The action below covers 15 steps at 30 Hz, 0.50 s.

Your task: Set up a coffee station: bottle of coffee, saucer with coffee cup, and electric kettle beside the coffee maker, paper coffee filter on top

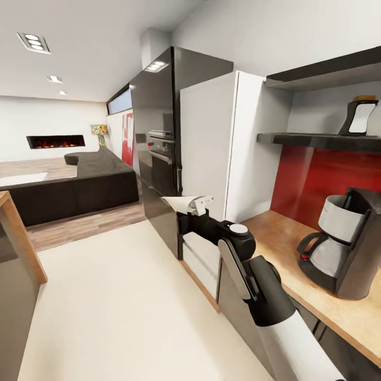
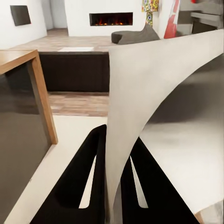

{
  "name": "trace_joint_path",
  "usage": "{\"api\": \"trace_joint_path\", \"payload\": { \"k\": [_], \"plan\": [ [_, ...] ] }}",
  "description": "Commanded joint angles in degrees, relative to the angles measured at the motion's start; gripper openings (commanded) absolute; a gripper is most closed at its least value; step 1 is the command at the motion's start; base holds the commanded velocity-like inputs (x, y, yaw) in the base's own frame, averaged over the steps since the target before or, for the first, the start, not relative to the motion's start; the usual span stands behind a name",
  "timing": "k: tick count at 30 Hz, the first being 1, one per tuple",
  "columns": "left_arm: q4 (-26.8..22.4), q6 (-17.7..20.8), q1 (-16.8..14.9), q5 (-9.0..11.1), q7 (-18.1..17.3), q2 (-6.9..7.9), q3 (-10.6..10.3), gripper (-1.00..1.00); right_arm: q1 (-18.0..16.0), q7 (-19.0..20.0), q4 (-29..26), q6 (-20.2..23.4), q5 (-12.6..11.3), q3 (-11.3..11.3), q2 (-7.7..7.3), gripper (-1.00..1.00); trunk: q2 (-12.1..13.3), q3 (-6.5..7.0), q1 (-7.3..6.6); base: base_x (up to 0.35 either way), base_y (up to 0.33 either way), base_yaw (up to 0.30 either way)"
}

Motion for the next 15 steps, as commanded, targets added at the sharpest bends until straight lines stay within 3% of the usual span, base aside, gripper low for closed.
{"api": "trace_joint_path", "payload": {
  "k": [1,11,15],
  "plan": [
    [-0.11,-0.05,0.06,0.3,0.05,0.0,-0.02,1.0,-0.02,-0.08,-0.01,0.33,-0.61,-0.01,0.03,-1.0,-0.03,0.03,0.02,0.0,0.0,-0.278],
    [-0.2,-0.05,-0.02,0.3,0.05,-0.09,-0.04,1.0,-0.02,-0.08,0.1,0.37,-0.7,0.08,0.03,-1.0,-0.03,0.18,0.02,0.0,0.002,-0.286],
    [-0.22,-0.13,-0.02,0.24,0.05,-0.04,-0.08,1.0,-0.02,-0.08,0.03,0.37,-0.7,0.05,0.03,-1.0,-0.03,0.18,0.02,0.112,0.125,-0.299]
  ]
}}
